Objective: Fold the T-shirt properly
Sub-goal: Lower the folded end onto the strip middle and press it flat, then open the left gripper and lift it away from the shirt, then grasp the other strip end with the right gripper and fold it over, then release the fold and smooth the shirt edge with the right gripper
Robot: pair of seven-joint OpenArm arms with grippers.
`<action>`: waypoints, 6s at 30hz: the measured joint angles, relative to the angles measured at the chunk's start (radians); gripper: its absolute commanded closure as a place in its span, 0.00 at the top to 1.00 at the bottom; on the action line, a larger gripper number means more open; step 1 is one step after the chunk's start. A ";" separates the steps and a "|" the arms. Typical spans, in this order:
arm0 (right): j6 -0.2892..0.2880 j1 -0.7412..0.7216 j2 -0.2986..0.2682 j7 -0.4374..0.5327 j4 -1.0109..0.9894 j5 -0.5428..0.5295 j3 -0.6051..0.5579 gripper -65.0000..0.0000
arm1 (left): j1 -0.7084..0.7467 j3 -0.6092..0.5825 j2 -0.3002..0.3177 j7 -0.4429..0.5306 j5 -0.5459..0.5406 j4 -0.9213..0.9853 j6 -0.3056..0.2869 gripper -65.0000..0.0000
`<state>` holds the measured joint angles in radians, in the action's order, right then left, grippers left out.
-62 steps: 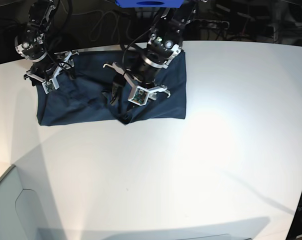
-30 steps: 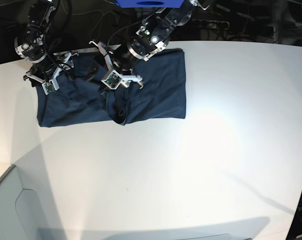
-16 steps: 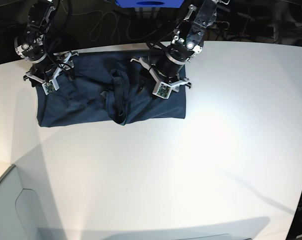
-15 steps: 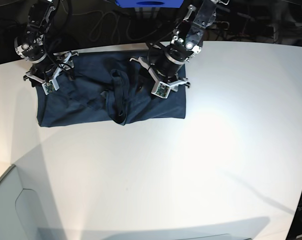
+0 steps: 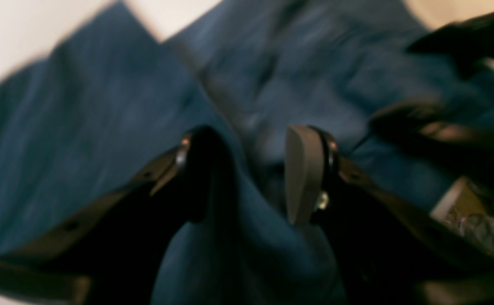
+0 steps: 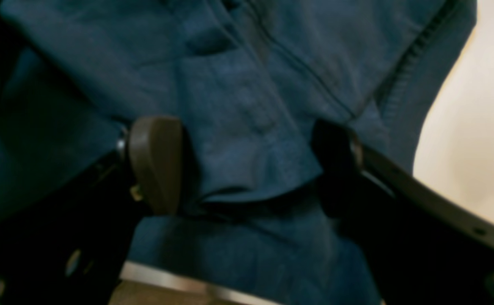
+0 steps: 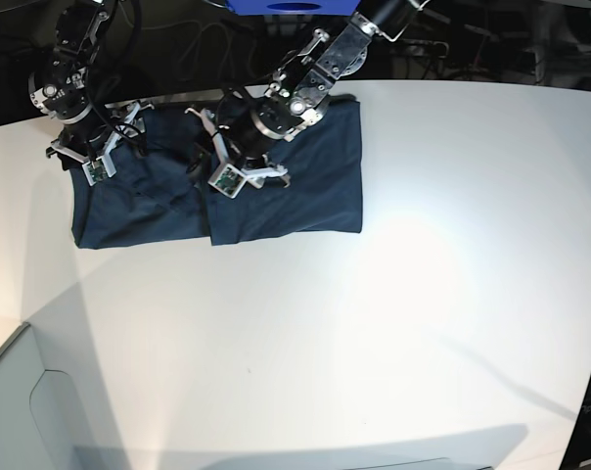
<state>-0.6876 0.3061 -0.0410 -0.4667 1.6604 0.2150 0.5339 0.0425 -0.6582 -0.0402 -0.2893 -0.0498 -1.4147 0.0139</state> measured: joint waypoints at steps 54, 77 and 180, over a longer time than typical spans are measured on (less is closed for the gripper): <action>0.004 -0.266 0.047 -0.111 -0.232 -0.059 0.230 0.30 | 0.314 0.703 0.190 0.001 -0.239 -0.274 -0.014 0.42; -0.005 -0.161 0.108 -0.209 0.133 0.013 0.045 0.00 | 0.278 0.665 0.184 0.011 -0.240 -0.195 -0.010 0.42; -0.006 -0.035 0.020 -0.142 0.303 0.020 -0.758 0.00 | 0.440 1.036 0.174 -0.007 -0.246 -0.418 -0.015 0.43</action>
<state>-0.6933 0.2714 -0.0212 -0.6090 1.9636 0.2348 -0.2237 0.4828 0.3775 0.1333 -0.2962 -0.2958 -1.8324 -0.0010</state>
